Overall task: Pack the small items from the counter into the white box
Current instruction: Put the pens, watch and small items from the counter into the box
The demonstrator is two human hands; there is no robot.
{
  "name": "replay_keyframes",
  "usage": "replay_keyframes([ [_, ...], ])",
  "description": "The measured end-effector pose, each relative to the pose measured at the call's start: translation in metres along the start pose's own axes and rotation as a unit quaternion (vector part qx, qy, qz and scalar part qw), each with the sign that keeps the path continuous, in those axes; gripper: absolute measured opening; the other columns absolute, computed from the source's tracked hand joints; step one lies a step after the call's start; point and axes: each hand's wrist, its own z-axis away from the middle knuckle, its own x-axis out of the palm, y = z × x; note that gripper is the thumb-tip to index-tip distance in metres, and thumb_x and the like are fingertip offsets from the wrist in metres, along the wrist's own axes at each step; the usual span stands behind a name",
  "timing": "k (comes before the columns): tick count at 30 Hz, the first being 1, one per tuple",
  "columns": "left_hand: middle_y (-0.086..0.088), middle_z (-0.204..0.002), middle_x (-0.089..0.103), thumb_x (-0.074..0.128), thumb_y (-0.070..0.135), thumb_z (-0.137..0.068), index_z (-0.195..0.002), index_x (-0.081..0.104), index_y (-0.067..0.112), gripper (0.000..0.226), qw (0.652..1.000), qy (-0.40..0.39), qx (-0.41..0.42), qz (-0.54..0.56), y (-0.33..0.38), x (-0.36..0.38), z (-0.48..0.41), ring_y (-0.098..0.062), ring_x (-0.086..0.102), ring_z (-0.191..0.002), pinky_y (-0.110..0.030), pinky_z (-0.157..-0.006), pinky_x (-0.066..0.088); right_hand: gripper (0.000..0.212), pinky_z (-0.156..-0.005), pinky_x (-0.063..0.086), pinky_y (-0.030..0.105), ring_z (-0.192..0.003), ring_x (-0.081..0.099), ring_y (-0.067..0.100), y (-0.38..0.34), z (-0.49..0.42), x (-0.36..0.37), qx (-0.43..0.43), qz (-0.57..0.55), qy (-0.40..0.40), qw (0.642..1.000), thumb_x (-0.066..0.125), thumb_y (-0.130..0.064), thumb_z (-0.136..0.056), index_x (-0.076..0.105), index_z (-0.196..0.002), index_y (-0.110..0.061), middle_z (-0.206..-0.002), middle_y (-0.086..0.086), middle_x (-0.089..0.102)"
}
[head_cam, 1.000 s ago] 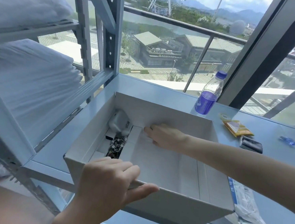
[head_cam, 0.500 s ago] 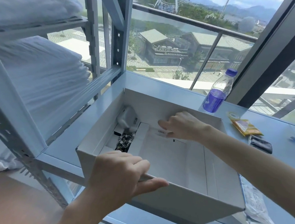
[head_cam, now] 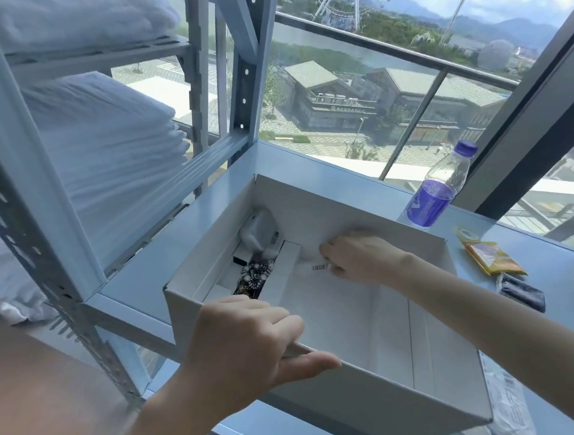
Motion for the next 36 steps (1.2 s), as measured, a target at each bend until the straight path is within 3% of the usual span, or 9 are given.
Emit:
replay_keyframes([
  [3,0.004,-0.038,0.034,0.036,0.07,-0.085,-0.045,0.035,0.02,0.065,1.0,-0.002,-0.003,-0.003,0.0,0.001,-0.001,-0.012,0.036,-0.036,-0.021,-0.054,0.008,0.006,-0.058,0.037,0.027,-0.077,0.057,0.027,0.001,0.002,-0.008,0.022,-0.033,-0.016,0.999,0.048,-0.02,-0.088,0.049,-0.087,-0.014,-0.078,0.004,0.06],
  [7,0.004,-0.039,0.033,0.035,0.07,-0.086,-0.045,0.036,0.019,0.066,1.0,0.0,-0.004,-0.002,-0.001,0.002,0.0,-0.012,0.035,-0.037,-0.02,-0.051,0.013,0.018,-0.046,0.03,0.021,-0.056,0.055,0.018,0.001,0.007,-0.014,0.033,-0.061,-0.072,0.995,0.059,-0.032,-0.085,0.048,-0.078,-0.019,-0.048,-0.006,0.047],
  [11,0.004,-0.039,0.033,0.036,0.07,-0.086,-0.044,0.035,0.019,0.066,1.0,0.002,-0.005,-0.006,-0.001,0.002,0.0,-0.012,0.035,-0.037,-0.019,-0.053,0.01,0.042,-0.047,0.033,0.02,-0.053,0.058,0.018,-0.005,0.007,-0.006,0.023,-0.041,-0.136,0.99,0.058,-0.055,-0.08,0.059,-0.082,-0.012,-0.056,-0.005,0.054],
  [14,0.003,-0.038,0.033,0.036,0.07,-0.086,-0.044,0.035,0.019,0.066,1.0,0.003,-0.004,-0.008,-0.001,0.003,0.0,-0.013,0.035,-0.036,-0.021,-0.054,0.007,0.054,-0.049,0.032,0.023,-0.066,0.055,0.023,-0.007,0.006,-0.006,0.011,-0.045,-0.097,0.994,0.054,-0.066,-0.077,0.058,-0.078,-0.012,-0.068,-0.002,0.057],
  [17,0.003,-0.038,0.033,0.036,0.069,-0.086,-0.043,0.035,0.019,0.066,1.0,0.003,-0.003,-0.007,-0.001,0.003,0.0,-0.013,0.036,-0.036,-0.022,-0.055,0.006,0.041,-0.047,0.026,0.024,-0.065,0.047,0.021,-0.006,0.006,-0.009,0.013,-0.082,-0.068,0.994,0.058,-0.059,-0.078,0.052,-0.081,-0.019,-0.063,-0.007,0.042],
  [23,0.004,-0.038,0.034,0.038,0.069,-0.085,-0.043,0.035,0.019,0.066,1.0,-0.003,-0.001,-0.002,-0.001,0.003,-0.001,-0.013,0.036,-0.036,-0.022,-0.055,0.006,0.013,-0.051,0.03,0.027,-0.075,0.047,0.022,-0.011,0.0,0.0,-0.017,-0.116,-0.059,0.991,0.057,-0.025,-0.088,0.047,-0.091,-0.017,-0.084,-0.002,0.049],
  [29,0.004,-0.038,0.035,0.038,0.07,-0.085,-0.043,0.037,0.018,0.066,1.0,-0.015,-0.004,-0.006,-0.001,0.001,-0.001,-0.013,0.037,-0.036,-0.021,-0.052,0.008,0.024,-0.069,0.04,0.033,-0.09,0.054,0.027,-0.011,-0.004,0.002,-0.021,-0.094,-0.047,0.994,0.063,-0.021,-0.084,0.053,-0.103,-0.011,-0.102,0.005,0.057],
  [32,0.004,-0.039,0.037,0.038,0.07,-0.084,-0.043,0.038,0.018,0.067,1.0,-0.016,-0.004,-0.007,0.0,0.001,0.0,-0.012,0.039,-0.037,-0.021,-0.052,0.009,0.023,-0.07,0.041,0.034,-0.09,0.055,0.029,-0.015,-0.007,0.006,-0.023,-0.099,-0.028,0.994,0.062,-0.022,-0.085,0.052,-0.102,-0.009,-0.101,0.008,0.057],
  [36,0.004,-0.039,0.036,0.037,0.07,-0.085,-0.043,0.038,0.018,0.067,1.0,-0.016,-0.002,-0.003,0.0,0.0,-0.001,-0.012,0.038,-0.036,-0.02,-0.05,0.011,0.028,-0.048,0.027,0.028,-0.07,0.046,0.025,-0.015,-0.003,-0.003,0.027,-0.138,-0.001,0.99,0.06,-0.033,-0.088,0.043,-0.09,-0.011,-0.071,0.0,0.047],
])
